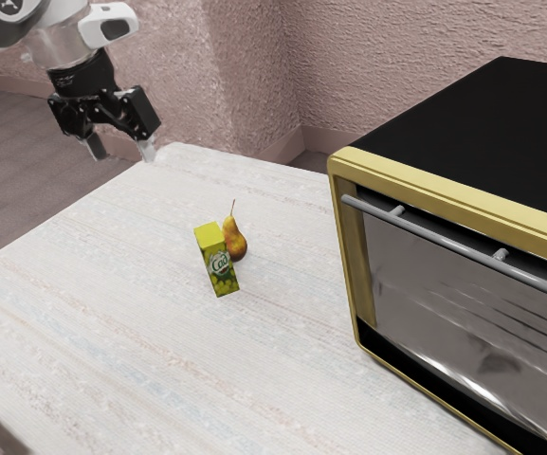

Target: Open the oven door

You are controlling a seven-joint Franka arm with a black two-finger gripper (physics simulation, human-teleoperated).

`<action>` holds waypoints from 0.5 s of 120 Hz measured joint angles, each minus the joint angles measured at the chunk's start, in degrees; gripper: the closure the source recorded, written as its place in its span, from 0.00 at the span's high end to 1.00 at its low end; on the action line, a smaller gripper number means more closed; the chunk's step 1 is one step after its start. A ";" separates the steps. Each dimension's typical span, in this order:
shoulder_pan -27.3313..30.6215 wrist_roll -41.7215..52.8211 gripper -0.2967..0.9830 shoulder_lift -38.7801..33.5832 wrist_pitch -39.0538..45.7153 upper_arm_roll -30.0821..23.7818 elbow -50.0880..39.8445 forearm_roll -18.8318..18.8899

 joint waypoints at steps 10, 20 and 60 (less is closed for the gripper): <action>-0.41 0.27 0.76 0.16 -2.03 -0.08 0.44 -0.08; -0.86 0.55 0.75 -0.30 -3.40 -0.20 0.91 -0.07; -21.77 25.23 0.75 -23.18 0.65 -14.42 -8.38 -0.86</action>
